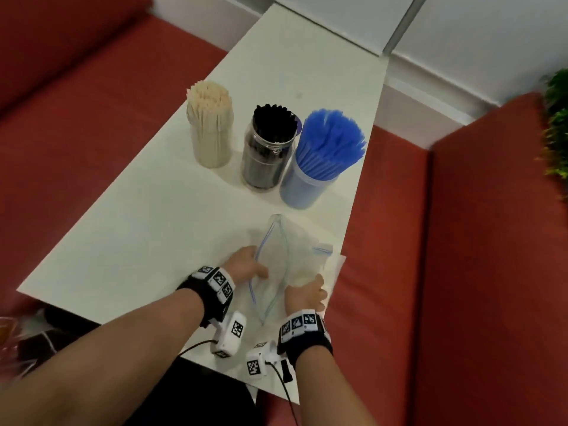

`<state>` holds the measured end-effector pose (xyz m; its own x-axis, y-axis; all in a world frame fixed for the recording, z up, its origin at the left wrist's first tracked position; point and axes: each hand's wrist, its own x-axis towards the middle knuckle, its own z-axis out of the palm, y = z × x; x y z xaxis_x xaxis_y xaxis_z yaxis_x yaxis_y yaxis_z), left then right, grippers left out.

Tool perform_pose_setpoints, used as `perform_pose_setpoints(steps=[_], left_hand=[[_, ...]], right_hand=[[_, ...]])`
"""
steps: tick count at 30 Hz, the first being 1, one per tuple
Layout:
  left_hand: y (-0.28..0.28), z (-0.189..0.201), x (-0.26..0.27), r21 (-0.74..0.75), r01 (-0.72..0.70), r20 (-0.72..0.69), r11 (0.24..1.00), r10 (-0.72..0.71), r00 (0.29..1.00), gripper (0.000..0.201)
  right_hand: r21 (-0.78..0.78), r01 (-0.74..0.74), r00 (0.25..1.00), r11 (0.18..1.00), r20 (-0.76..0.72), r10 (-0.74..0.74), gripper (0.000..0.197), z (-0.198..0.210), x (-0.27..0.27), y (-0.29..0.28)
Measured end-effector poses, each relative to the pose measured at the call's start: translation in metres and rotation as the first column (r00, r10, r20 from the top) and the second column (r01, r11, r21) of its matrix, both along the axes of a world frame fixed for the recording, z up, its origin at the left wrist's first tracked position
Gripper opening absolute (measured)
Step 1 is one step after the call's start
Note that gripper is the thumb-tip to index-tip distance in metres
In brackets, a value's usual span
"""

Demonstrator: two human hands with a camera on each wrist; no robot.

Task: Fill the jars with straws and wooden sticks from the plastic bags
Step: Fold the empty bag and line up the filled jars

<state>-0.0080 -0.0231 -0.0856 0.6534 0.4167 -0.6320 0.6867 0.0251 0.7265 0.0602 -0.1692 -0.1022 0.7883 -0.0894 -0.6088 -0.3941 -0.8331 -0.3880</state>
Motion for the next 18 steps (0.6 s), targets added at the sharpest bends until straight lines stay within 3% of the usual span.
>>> perform_pose_setpoints(steps=[2,5,8,10,11,12,14,16,17,18], left_hand=[[0.01,0.011,-0.002,-0.156,-0.072,0.046,0.985,0.081,0.996,0.032],[0.033,0.04,-0.011,-0.2,-0.057,0.153,0.978,0.089,0.984,0.041],[0.066,0.075,-0.036,-0.268,-0.125,0.244,0.955,0.193,0.95,0.032],[0.088,0.099,-0.062,-0.319,-0.184,0.29,0.93,0.28,0.915,0.02],[0.098,0.108,-0.076,-0.322,-0.248,0.286,0.914,0.343,0.894,0.02],[0.107,0.114,-0.09,-0.314,-0.33,0.261,0.89,0.416,0.871,0.029],[0.123,0.112,-0.113,-0.279,-0.444,0.225,0.851,0.508,0.832,0.045],[0.138,0.114,-0.128,-0.167,-0.413,0.326,0.895,0.445,0.834,0.025],[0.146,0.116,-0.132,-0.024,-0.397,0.361,0.917,0.379,0.852,0.011],[0.155,0.115,-0.136,0.117,-0.363,0.38,0.925,0.296,0.876,0.011]], right_hand=[[0.086,-0.11,0.994,0.99,-0.015,0.112,0.086,0.0,0.007,0.001],[0.366,-0.157,0.974,0.917,-0.099,0.206,0.067,0.01,0.016,0.008],[0.543,0.056,0.946,0.838,-0.298,0.129,0.017,0.027,0.017,0.017],[0.625,0.212,0.909,0.751,-0.408,0.083,0.017,0.039,0.014,0.031],[0.654,0.295,0.881,0.697,-0.468,0.066,0.005,0.047,0.011,0.042],[0.681,0.255,0.889,0.686,-0.445,0.111,0.031,0.049,0.006,0.05],[0.691,0.254,0.809,0.677,-0.535,0.243,0.071,0.055,-0.009,0.075],[0.7,0.238,0.742,0.673,-0.578,0.34,0.08,0.066,-0.027,0.111],[0.692,0.26,0.706,0.673,-0.612,0.356,0.085,0.073,-0.038,0.131],[0.692,0.294,0.645,0.66,-0.653,0.396,0.092,0.08,-0.048,0.152]])
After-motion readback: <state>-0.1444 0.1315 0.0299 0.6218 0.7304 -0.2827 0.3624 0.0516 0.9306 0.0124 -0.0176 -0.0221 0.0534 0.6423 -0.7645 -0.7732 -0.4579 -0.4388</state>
